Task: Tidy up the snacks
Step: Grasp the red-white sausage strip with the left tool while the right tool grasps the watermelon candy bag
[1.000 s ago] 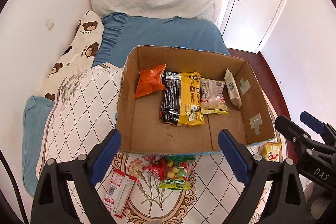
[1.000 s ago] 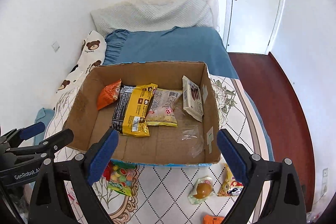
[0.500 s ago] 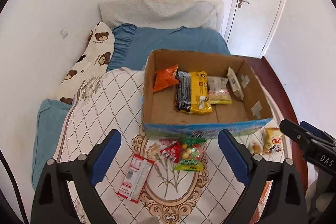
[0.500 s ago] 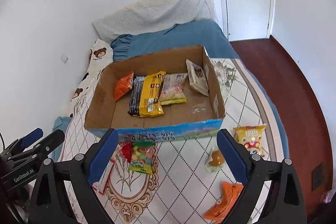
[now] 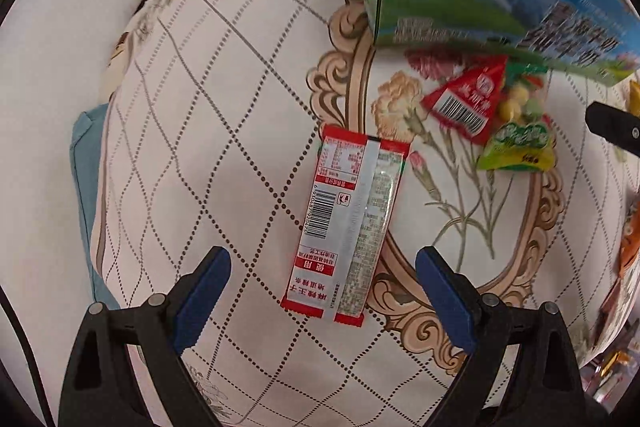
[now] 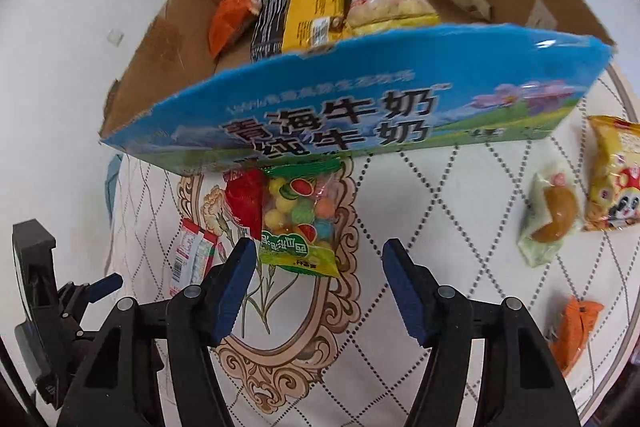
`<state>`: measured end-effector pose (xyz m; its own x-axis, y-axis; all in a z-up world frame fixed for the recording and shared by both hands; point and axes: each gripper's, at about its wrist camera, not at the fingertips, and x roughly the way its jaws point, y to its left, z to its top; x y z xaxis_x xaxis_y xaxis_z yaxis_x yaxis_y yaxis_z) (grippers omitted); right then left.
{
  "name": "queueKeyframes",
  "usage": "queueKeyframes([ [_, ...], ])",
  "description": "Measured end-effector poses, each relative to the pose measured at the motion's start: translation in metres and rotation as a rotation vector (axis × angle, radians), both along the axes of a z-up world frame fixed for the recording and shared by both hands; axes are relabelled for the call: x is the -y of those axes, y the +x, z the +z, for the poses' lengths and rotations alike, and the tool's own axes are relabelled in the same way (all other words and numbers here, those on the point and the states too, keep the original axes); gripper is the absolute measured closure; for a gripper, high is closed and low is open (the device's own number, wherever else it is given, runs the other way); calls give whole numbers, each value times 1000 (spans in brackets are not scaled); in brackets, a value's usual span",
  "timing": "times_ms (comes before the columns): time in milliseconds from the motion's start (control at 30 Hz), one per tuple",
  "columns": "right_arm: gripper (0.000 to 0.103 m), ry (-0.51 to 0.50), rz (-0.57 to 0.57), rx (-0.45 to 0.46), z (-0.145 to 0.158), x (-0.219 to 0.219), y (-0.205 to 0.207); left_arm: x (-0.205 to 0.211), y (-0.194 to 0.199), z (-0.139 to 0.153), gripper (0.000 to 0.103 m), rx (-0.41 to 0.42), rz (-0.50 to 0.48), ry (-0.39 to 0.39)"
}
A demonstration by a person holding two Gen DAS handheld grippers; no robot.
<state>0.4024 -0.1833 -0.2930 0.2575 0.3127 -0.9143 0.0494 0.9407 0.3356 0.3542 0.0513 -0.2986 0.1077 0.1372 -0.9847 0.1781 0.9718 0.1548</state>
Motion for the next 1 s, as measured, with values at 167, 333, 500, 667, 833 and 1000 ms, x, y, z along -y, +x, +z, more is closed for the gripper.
queueKeyframes([
  [167,35,-48,33,-68,-43,-35,23,9,12,-50,19,-103,-46,22],
  [333,41,-98,41,-46,-58,-58,31,-6,5,-50,45,-128,145,-129],
  [500,48,-157,160,-58,-64,-67,12,-14,-16,-52,45,-153,310,-261],
  [667,48,-173,262,-148,-67,-47,-41,-7,-53,-56,45,-179,363,-312],
  [833,47,-174,307,-244,-78,-31,-90,17,-88,-64,45,-254,315,-324],
  [1000,37,-133,267,-259,-85,-30,-97,40,-91,-72,36,-264,179,-242],
])
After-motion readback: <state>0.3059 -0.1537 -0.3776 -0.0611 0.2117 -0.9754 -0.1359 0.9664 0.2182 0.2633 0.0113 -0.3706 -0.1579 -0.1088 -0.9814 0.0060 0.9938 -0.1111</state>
